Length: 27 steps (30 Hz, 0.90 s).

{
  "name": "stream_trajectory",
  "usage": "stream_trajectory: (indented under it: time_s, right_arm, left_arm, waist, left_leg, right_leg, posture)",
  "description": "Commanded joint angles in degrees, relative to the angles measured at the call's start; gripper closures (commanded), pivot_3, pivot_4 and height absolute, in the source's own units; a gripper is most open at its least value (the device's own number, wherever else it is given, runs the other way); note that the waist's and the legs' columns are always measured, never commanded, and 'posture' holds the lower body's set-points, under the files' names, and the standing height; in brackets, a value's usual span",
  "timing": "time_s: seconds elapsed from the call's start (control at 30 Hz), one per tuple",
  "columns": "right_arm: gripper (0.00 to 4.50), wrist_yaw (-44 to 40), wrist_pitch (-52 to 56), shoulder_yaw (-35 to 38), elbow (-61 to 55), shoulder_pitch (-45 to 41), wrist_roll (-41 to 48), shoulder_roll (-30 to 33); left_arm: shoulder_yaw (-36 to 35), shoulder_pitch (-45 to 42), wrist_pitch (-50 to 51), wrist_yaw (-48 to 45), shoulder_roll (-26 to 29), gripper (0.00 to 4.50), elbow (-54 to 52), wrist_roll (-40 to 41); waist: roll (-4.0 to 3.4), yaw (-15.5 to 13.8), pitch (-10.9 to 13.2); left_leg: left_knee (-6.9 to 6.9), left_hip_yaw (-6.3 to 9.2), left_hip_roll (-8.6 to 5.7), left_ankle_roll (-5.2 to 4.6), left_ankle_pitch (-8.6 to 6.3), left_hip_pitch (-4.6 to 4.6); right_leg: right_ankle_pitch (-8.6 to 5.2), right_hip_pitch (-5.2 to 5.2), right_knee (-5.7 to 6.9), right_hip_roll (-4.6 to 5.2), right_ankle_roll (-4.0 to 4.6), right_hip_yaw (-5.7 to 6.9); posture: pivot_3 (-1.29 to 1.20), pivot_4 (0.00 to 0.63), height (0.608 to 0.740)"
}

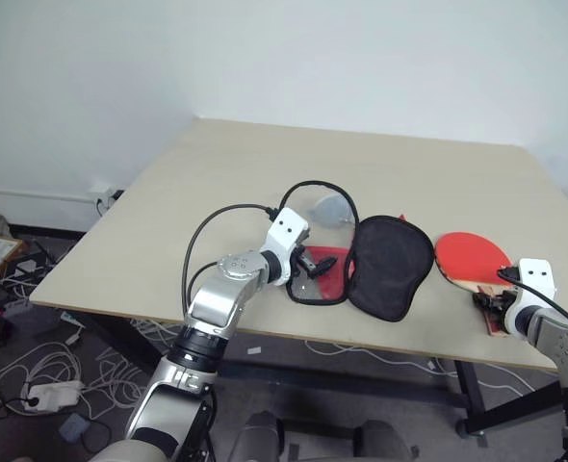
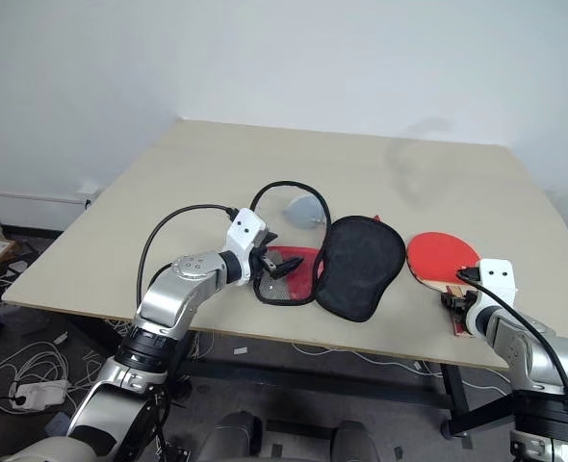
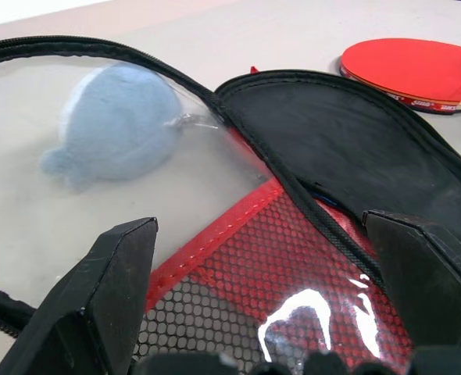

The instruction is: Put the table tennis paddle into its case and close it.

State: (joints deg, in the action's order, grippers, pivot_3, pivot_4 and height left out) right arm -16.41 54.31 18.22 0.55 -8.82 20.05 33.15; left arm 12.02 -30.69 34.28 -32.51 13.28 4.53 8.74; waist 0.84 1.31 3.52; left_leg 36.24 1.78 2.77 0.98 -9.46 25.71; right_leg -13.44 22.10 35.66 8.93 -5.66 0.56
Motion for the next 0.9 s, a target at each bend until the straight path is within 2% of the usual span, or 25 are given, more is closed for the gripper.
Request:
stream_trajectory:
  time_s: [0.03,0.13,0.4,0.57,0.7,0.77,0.83,0.9]
  right_arm:
    - [2.92,0.85,0.89,-0.93,2.08,-1.1,-0.99,-1.03]
    - [3.15,1.79,1.14,-0.4,2.89,-1.93,-1.39,-1.39]
    - [3.23,6.68,6.92,4.13,-0.14,-6.62,0.02,-3.66]
    - [3.23,11.1,14.16,7.62,-4.91,-12.92,1.44,-7.26]
    - [3.23,13.48,19.29,8.9,-8.84,-17.36,1.94,-10.3]
    - [3.23,14.32,21.6,9.02,-10.9,-19.43,2.1,-11.91]
    - [3.23,15.37,23.27,8.83,-12.56,-21.45,1.72,-13.64]
    - [3.23,16.54,24.57,8.68,-13.69,-23.36,1.06,-15.4]
  left_arm:
    - [-0.99,-1.01,-0.68,0.03,0.0,0.0,-1.76,0.31]
    - [-1.07,-1.49,-0.68,-0.07,0.09,0.0,-1.81,0.4]
    - [-1.91,-2.5,0.02,-0.28,0.34,0.0,-2.26,1.19]
    - [-2.45,-3.57,0.13,-0.35,0.33,0.0,-1.49,1.3]
    - [-2.87,-4.37,0.13,-0.3,0.2,0.0,-0.67,1.49]
    - [-3.45,-5.04,0.41,-0.19,0.08,0.0,-0.17,1.8]
    - [-4.0,-5.83,0.66,-0.05,-0.03,0.0,0.56,2.11]
    - [-4.23,-6.55,0.79,0.16,-0.02,0.0,1.34,2.01]
  waist:
    - [0.2,0.07,-0.12]
    - [0.28,0.18,-0.15]
    - [0.17,0.12,-0.11]
    - [-0.84,0.01,0.25]
    - [-1.13,-0.12,0.27]
    - [-1.31,-0.16,0.24]
    - [-1.4,-0.17,0.26]
    - [-1.39,-0.09,0.26]
  left_leg:
    - [0.0,0.0,0.0,0.0,0.0,-0.03]
    - [0.14,0.02,0.0,0.0,0.0,-0.04]
    - [-0.09,0.0,0.01,0.0,0.0,0.25]
    - [-0.14,0.0,0.02,0.0,0.0,0.79]
    - [-0.13,0.04,0.01,-0.08,0.07,0.84]
    - [-0.18,0.14,0.01,-0.11,0.11,0.87]
    - [-0.4,0.28,0.01,-0.01,1.07,0.9]
    - [-0.34,0.25,-0.01,0.0,1.15,0.97]
  right_leg:
    - [0.02,0.01,0.0,0.0,-0.01,0.0]
    - [0.23,0.01,0.0,0.0,-0.04,0.0]
    - [0.44,0.26,-0.08,0.0,0.17,0.03]
    - [0.86,0.69,-0.06,0.0,0.31,0.12]
    - [1.77,1.02,0.05,0.0,0.03,0.11]
    - [1.77,1.17,0.09,-0.03,0.03,0.11]
    - [1.72,1.29,0.09,-0.12,-0.03,0.11]
    - [1.65,1.3,0.01,-0.11,-0.15,0.07]
  posture:
    - [0.0,0.0,0.688]
    - [0.0,0.0,0.688]
    - [0.0,0.0,0.688]
    - [0.0,0.0,0.688]
    - [0.0,0.0,0.688]
    - [0.0,0.0,0.688]
    - [0.0,0.0,0.688]
    - [0.0,0.0,0.688]
